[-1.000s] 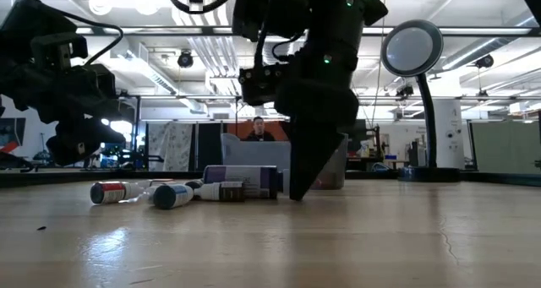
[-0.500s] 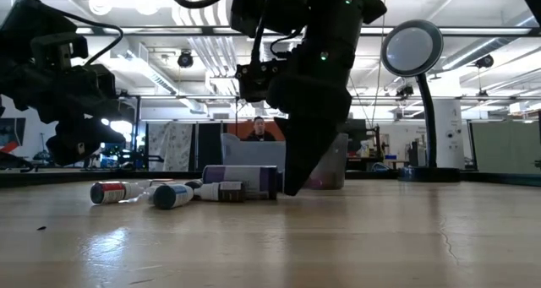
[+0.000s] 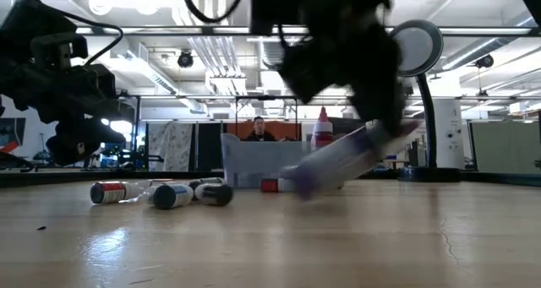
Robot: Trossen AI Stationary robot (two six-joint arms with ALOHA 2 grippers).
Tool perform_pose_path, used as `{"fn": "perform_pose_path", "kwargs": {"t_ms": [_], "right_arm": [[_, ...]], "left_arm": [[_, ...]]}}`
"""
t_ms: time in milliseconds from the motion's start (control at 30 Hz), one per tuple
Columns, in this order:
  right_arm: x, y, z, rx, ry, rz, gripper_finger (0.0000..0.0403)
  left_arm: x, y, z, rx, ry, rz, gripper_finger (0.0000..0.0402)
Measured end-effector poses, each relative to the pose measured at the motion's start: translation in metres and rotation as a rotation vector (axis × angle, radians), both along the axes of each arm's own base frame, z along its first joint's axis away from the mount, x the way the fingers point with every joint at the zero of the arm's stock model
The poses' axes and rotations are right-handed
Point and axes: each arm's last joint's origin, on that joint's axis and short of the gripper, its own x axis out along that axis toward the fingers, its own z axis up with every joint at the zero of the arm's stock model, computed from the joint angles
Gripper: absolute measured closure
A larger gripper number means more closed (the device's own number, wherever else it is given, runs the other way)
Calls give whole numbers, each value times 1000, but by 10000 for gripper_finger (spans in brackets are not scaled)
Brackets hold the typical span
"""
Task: Pick & Place food coloring
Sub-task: Put the large violet food coloring bottle into the bin
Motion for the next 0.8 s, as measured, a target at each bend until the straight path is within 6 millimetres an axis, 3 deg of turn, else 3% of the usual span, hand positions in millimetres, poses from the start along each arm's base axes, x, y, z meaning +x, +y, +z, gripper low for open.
{"fn": "perform_pose_path", "kwargs": {"t_ms": [133,233,500,800], "right_arm": [[-15,2,20,225,287,-121,288],[-26,3,24,274,446,-170,288],[-49,9,-5,275,685,-274,287],[-84,35,-33,344,898,-284,282]], "left_arm": [[0,0,0,23,-2,-11,271],[0,0,0,51,-4,-19,271],[0,0,0,56,-3,-16,271],[0,0,0,73,-4,-24,271]]}}
